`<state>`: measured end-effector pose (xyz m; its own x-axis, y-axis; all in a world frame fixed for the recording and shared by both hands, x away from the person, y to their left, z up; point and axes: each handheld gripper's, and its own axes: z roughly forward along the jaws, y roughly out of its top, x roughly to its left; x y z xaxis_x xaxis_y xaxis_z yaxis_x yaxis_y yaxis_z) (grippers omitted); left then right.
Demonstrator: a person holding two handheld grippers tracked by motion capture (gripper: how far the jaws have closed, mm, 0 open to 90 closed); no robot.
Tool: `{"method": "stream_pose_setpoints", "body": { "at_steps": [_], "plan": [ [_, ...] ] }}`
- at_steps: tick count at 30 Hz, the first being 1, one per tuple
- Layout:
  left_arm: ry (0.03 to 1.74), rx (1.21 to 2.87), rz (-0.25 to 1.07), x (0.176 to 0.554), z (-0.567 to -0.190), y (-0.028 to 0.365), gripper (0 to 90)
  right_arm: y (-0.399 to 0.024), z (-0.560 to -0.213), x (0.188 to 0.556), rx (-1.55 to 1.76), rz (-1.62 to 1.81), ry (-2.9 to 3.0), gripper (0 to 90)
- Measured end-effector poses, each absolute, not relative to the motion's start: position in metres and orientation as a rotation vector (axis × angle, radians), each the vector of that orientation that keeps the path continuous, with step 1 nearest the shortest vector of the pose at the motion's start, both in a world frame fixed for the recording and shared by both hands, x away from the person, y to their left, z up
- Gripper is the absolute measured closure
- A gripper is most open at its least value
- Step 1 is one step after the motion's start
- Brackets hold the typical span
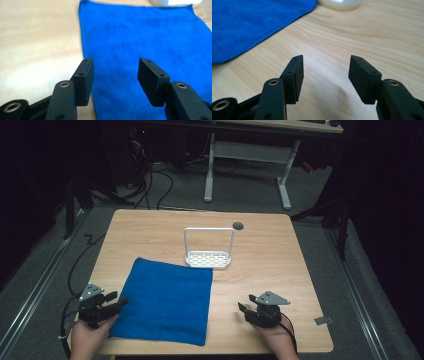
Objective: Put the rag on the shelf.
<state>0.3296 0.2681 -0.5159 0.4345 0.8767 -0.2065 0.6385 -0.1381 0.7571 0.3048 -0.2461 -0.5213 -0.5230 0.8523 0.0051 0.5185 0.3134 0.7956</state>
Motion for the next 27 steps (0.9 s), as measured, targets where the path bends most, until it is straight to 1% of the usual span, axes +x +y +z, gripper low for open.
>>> {"method": "stream_pose_setpoints", "body": {
  "at_steps": [9, 21, 27],
  "plan": [
    [1.302, 1.853, 0.359, 0.327, -0.520, 0.272, 48.5, -0.241, -0.521, 0.306, 1.202, 1.088, 2.180, 47.2],
    [1.308, 1.830, 0.361, 0.326, -0.522, 0.277, 52.6, -0.233, -0.523, 0.308, 1.189, 1.091, 2.208, 47.9],
    [1.309, 1.819, 0.378, 0.315, -0.519, 0.282, 55.1, -0.222, -0.520, 0.311, 1.154, 1.133, 2.231, 49.4]
  ]
}}
